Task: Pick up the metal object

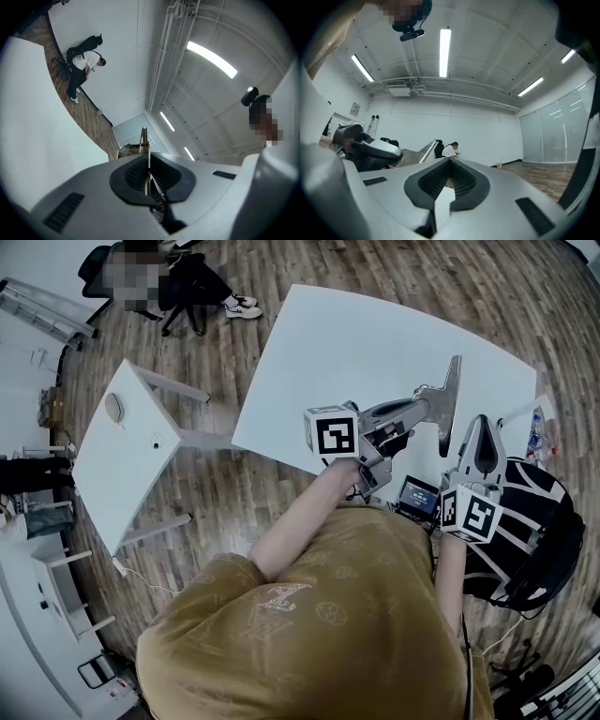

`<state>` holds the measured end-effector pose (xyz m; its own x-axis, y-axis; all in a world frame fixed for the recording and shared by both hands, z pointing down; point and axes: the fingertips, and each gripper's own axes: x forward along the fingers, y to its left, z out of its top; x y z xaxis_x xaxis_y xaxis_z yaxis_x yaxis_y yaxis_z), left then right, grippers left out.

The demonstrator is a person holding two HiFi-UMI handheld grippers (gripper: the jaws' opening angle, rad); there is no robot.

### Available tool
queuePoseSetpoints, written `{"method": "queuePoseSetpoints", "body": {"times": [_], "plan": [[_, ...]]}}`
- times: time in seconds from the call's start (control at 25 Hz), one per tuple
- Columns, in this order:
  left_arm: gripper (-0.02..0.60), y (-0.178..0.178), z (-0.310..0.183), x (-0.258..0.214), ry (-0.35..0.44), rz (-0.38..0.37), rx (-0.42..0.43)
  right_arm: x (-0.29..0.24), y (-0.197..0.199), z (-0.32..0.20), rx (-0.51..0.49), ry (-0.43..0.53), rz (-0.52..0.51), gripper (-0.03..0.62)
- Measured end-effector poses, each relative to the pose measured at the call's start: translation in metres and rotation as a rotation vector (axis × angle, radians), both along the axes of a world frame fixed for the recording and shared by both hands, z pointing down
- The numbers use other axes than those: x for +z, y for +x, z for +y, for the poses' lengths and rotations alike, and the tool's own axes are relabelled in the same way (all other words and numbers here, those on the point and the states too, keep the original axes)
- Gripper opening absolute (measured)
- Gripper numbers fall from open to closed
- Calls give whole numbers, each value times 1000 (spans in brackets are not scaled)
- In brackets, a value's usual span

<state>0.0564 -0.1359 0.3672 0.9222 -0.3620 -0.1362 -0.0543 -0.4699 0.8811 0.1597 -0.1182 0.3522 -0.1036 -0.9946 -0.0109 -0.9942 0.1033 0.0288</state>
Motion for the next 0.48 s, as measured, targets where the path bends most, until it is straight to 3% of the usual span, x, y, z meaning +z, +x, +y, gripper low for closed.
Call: {"method": "queuePoseSetpoints", "body": {"times": [0.48], "plan": [[8, 3, 3, 4, 10, -28, 26, 4, -3, -2, -10, -13, 0, 8]]}}
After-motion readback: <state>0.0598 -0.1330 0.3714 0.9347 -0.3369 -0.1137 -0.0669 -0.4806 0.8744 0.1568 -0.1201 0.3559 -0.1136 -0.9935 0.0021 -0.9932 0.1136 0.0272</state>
